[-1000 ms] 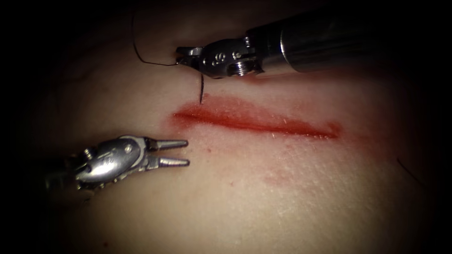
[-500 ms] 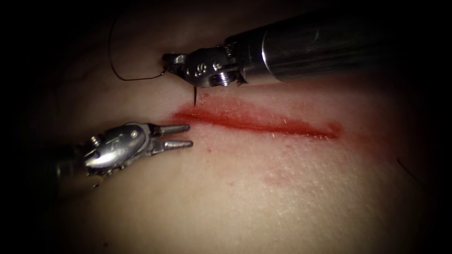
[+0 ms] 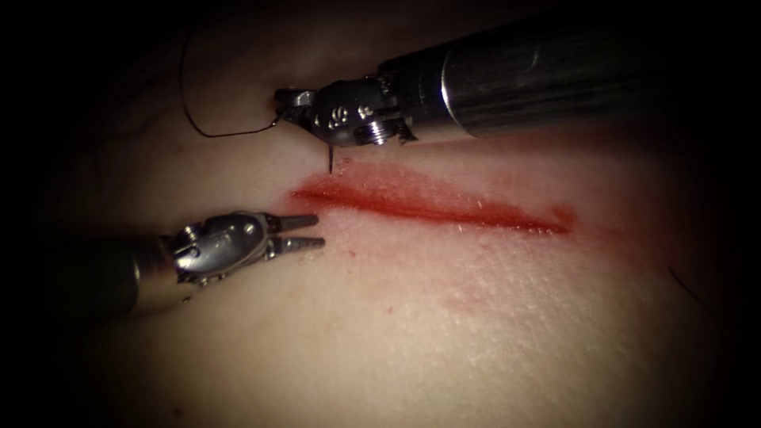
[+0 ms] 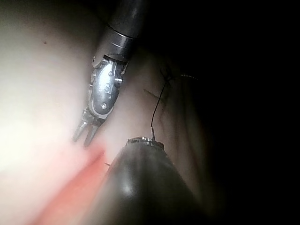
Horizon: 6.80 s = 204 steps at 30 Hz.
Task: Wound Closure
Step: Use the right gripper to pass the needle through the top of the incision.
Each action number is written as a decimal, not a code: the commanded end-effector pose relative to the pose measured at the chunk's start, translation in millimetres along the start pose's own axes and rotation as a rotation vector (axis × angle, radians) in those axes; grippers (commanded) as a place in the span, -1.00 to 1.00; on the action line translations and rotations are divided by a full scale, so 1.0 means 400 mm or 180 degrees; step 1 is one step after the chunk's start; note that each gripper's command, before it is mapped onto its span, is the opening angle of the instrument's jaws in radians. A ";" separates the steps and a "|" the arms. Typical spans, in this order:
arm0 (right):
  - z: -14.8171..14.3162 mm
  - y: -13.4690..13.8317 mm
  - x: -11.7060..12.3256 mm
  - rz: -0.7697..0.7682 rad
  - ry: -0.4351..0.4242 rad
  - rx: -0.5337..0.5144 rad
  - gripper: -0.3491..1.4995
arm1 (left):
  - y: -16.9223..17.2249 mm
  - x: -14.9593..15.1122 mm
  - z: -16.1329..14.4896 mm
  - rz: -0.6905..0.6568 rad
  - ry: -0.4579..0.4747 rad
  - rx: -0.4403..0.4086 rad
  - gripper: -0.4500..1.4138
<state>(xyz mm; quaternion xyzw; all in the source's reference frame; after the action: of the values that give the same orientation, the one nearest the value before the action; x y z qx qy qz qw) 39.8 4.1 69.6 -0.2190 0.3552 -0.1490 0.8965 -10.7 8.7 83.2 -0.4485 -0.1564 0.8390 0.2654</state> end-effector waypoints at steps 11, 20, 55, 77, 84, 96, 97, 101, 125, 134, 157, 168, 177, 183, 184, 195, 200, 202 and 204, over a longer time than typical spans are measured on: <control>0.0013 -0.0008 0.0007 -0.0020 0.0004 -0.0010 -1.00 | -0.0021 -0.0095 0.0065 -0.0039 -0.0116 -0.0034 -0.54; 0.0012 -0.0010 0.0010 -0.0056 0.0014 -0.0016 -1.00 | -0.0046 -0.0165 0.0082 -0.0094 -0.0168 -0.0054 -0.54; 0.0058 -0.0062 -0.0036 -0.0246 -0.0039 -0.0221 -1.00 | -0.0033 -0.0160 0.0056 -0.0120 -0.0184 -0.0089 -0.55; 0.0077 -0.0123 -0.0043 -0.0298 -0.0088 -0.0265 -1.00 | -0.0034 -0.0159 0.0051 -0.0119 -0.0185 -0.0098 -0.56; 0.0085 -0.0128 -0.0051 -0.0304 -0.0101 -0.0274 -1.00 | -0.0034 -0.0158 0.0049 -0.0120 -0.0186 -0.0101 -0.56; 0.0109 -0.0131 -0.0082 -0.0316 -0.0140 -0.0309 -1.00 | -0.0034 -0.0158 0.0048 -0.0121 -0.0186 -0.0101 -0.58; 0.0111 -0.0134 -0.0085 -0.0319 -0.0145 -0.0313 -1.00 | -0.0034 -0.0157 0.0048 -0.0121 -0.0186 -0.0102 -0.58; 0.0115 -0.0156 -0.0082 -0.0331 -0.0170 -0.0322 -1.00 | -0.0035 -0.0155 0.0047 -0.0124 -0.0187 -0.0104 -0.58; 0.0152 -0.0263 -0.0036 0.0215 -0.0097 -0.0270 -1.00 | -0.0037 -0.0148 0.0044 -0.0128 -0.0189 -0.0112 -0.58; 0.0150 -0.0303 -0.0019 0.0312 -0.0090 -0.0164 -1.00 | -0.0037 -0.0148 0.0042 -0.0128 -0.0190 -0.0124 -0.59; 0.0109 -0.0323 -0.0045 0.0772 -0.0066 -0.0113 -1.00 | -0.0038 -0.0149 0.0040 -0.0146 -0.0189 -0.0116 -0.59; 0.0096 -0.0244 -0.0057 0.0845 0.0006 -0.0208 -1.00 | -0.0034 -0.0147 0.0044 -0.0132 -0.0189 -0.0109 -0.60; 0.0107 -0.0211 -0.0070 0.0846 0.0074 -0.0249 -1.00 | -0.0032 -0.0148 0.0044 -0.0133 -0.0189 -0.0108 -0.60; 0.0109 -0.0193 -0.0066 0.0827 0.0078 -0.0267 -1.00 | -0.0032 -0.0147 0.0046 -0.0134 -0.0188 -0.0105 -0.61; 0.0109 -0.0192 -0.0066 0.0828 0.0086 -0.0263 -1.00 | -0.0031 -0.0146 0.0047 -0.0135 -0.0188 -0.0104 -0.61; 0.0109 -0.0161 -0.0071 0.0854 0.0107 -0.0278 -1.00 | -0.0030 -0.0146 0.0048 -0.0117 -0.0188 -0.0102 -0.61; 0.0108 -0.0160 -0.0072 0.0853 0.0121 -0.0282 -1.00 | -0.0029 -0.0147 0.0048 -0.0117 -0.0188 -0.0102 -0.61; 0.0108 -0.0157 -0.0073 0.0875 0.0126 -0.0289 -1.00 | -0.0029 -0.0147 0.0048 -0.0117 -0.0188 -0.0102 -0.61; 0.0108 -0.0148 -0.0078 0.0974 0.0145 -0.0301 -1.00 | -0.0028 -0.0147 0.0048 -0.0117 -0.0188 -0.0102 -0.62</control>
<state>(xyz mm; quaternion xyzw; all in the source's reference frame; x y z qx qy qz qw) 39.5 1.7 76.5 -0.2000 0.4117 0.0029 0.8891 -8.7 6.4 88.0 -0.4242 -0.1841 0.8448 0.2693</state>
